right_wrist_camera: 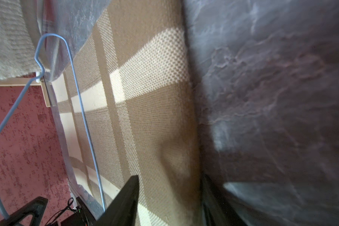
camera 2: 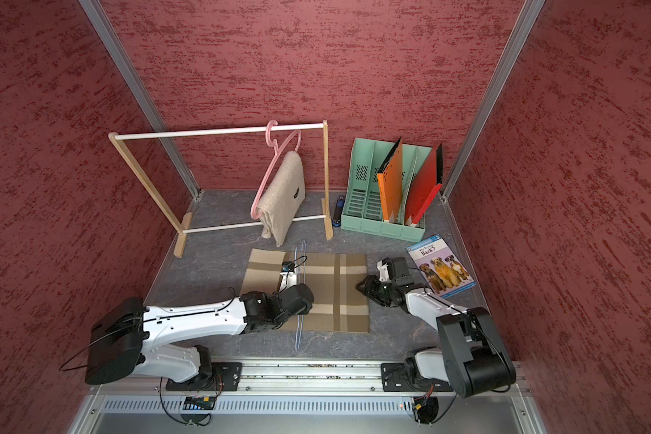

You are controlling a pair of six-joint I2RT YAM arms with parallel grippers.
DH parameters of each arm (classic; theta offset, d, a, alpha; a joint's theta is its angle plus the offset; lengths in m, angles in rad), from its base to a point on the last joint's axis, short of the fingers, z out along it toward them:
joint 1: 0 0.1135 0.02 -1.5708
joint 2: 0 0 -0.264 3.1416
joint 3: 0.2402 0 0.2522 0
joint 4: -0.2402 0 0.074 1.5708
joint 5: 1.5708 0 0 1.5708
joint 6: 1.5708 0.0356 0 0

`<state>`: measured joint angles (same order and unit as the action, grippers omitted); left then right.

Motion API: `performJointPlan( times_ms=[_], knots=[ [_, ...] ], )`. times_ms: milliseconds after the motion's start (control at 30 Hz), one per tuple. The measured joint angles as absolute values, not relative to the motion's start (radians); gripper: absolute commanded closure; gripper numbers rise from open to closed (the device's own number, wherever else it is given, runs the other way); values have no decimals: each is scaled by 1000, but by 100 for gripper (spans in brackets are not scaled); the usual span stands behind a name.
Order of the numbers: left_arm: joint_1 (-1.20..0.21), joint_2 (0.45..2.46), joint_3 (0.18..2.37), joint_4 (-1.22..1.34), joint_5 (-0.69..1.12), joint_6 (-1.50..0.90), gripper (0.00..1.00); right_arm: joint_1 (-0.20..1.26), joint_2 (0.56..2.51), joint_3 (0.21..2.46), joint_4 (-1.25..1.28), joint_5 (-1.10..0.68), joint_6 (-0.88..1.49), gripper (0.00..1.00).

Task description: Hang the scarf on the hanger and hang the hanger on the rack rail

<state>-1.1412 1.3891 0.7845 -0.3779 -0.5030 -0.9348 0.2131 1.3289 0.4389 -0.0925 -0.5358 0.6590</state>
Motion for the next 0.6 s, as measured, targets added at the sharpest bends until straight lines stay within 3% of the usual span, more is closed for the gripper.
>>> performJointPlan(
  times_ms=[167, 233, 367, 600],
  knots=[
    [-1138, 1389, 781, -364, -503, -935, 100, 215, 1328, 427, -93, -598, 662, 88],
    [-1138, 1389, 781, -364, -503, -935, 100, 219, 1326, 424, -76, -624, 680, 97],
    [-1138, 1389, 781, -364, -503, -935, 100, 259, 1326, 415, -6, -669, 737, 100],
    [-1132, 1382, 762, -346, -496, -935, 100, 464, 1431, 413, 330, -698, 951, 100]
  ],
)
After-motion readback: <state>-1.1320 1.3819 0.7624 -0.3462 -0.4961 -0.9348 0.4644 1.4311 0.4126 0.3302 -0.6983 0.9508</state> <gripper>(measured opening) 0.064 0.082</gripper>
